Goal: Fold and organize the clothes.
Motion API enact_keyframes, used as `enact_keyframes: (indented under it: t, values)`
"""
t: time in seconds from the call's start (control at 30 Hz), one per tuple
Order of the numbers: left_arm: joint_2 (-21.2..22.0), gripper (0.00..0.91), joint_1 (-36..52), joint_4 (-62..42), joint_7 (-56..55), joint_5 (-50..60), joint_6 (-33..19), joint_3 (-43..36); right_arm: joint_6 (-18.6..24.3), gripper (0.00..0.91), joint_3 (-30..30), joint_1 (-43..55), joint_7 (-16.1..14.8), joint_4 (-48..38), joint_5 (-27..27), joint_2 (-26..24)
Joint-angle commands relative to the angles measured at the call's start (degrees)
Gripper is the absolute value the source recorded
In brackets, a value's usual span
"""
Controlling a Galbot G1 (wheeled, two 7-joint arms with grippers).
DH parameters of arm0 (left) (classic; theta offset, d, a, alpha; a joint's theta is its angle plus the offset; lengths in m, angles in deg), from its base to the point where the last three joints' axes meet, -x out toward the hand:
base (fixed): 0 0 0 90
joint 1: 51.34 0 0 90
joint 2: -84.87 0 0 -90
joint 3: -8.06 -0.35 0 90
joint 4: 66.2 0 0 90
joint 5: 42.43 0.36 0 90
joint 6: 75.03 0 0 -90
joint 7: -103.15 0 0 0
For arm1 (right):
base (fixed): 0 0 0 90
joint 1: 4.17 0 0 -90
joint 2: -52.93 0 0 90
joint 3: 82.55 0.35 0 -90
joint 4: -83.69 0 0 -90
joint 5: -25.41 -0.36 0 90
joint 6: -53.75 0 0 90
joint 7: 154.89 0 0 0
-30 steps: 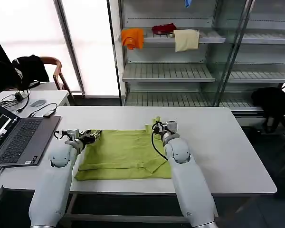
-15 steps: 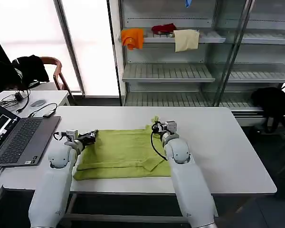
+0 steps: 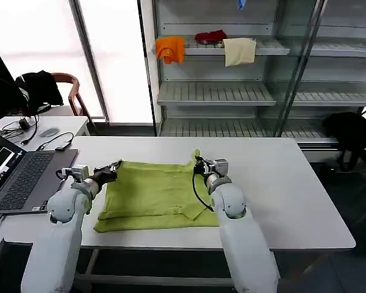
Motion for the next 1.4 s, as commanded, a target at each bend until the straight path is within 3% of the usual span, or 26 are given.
enact_keyframes:
  t: [0.03,0.47,1.03,1.4]
  values:
    - [-1.49,0.000,-11.92,12.51,1.84,-3.62,-0.14,3.06,0.04,0.000,1.00,-9.75,-0.25,8.37,0.00,-2.81]
    - [-2.27,0.000,-19.84,18.27,3.48,-4.24,-1.24,4.74,0.08,0.000,2.22,-18.98,-1.05,16.43,0.19,-3.55]
    - [-1.96,0.000,-22.57,17.97,3.79,-2.52,-1.64,6.43,0.09,0.000,3.60,-21.57,-0.79,18.50,0.45,-4.00]
    - [-1.62,0.010,-23.44,18.22,3.56,-2.21,-1.60,7.23,0.20,0.000,4.17,-23.43,-2.49,18.24,5.16,-3.67]
